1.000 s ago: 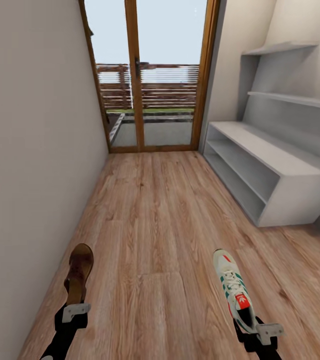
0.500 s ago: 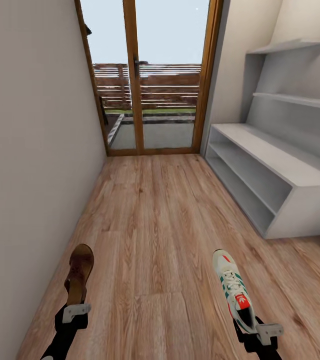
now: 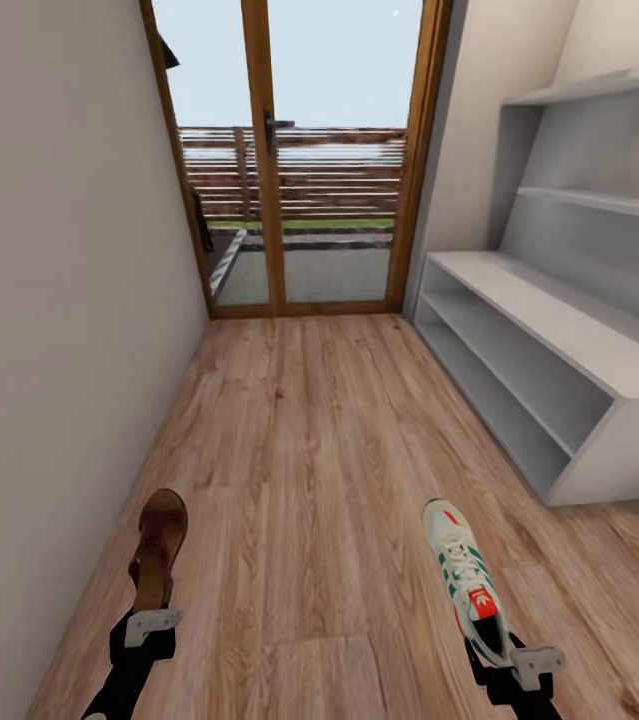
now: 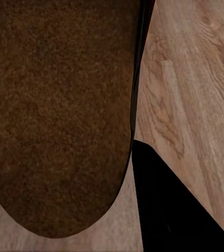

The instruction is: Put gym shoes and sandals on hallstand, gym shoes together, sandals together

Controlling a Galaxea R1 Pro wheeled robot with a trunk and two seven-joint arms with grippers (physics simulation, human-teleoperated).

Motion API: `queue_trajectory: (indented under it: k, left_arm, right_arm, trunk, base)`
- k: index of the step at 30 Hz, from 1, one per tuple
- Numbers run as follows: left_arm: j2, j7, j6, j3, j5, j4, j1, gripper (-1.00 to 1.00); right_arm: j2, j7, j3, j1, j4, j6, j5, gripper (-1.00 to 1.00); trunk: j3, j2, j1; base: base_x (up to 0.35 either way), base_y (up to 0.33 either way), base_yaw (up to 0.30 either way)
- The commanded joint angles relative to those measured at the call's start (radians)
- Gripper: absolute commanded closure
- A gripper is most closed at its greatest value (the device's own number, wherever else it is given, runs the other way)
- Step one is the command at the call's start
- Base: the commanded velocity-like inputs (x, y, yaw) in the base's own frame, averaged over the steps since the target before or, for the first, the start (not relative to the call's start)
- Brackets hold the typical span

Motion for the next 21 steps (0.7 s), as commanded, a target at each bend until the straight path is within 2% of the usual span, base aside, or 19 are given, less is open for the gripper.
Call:
queue_trajectory:
  k: [1, 10, 21]
  left_arm:
    - [0.0, -0.002, -0.002, 0.001, 0.001, 0.0, -0.001, 1.0]
    - [0.0, -0.002, -0.002, 0.002, 0.001, 0.001, -0.001, 1.0]
    - [0.0, -0.002, -0.002, 0.002, 0.001, 0.001, 0.0, 1.0]
  right_arm:
    - [0.0, 0.007, 0.002, -0.001, 0.001, -0.002, -0.01, 1.0]
    - [0.001, 0.007, 0.002, -0.001, 0.001, -0.002, -0.01, 1.0]
    - [0.0, 0.006, 0.002, -0.001, 0.002, -0.002, -0.01, 1.0]
  trunk:
    - [-0.001, 0.0, 0.0]
    - [-0.001, 0.0, 0.0]
    - [-0.001, 0.0, 0.0]
  base:
    - [0.335, 0.0, 0.023]
    - [0.334, 0.0, 0.144]
    - [0.334, 0.0, 0.01]
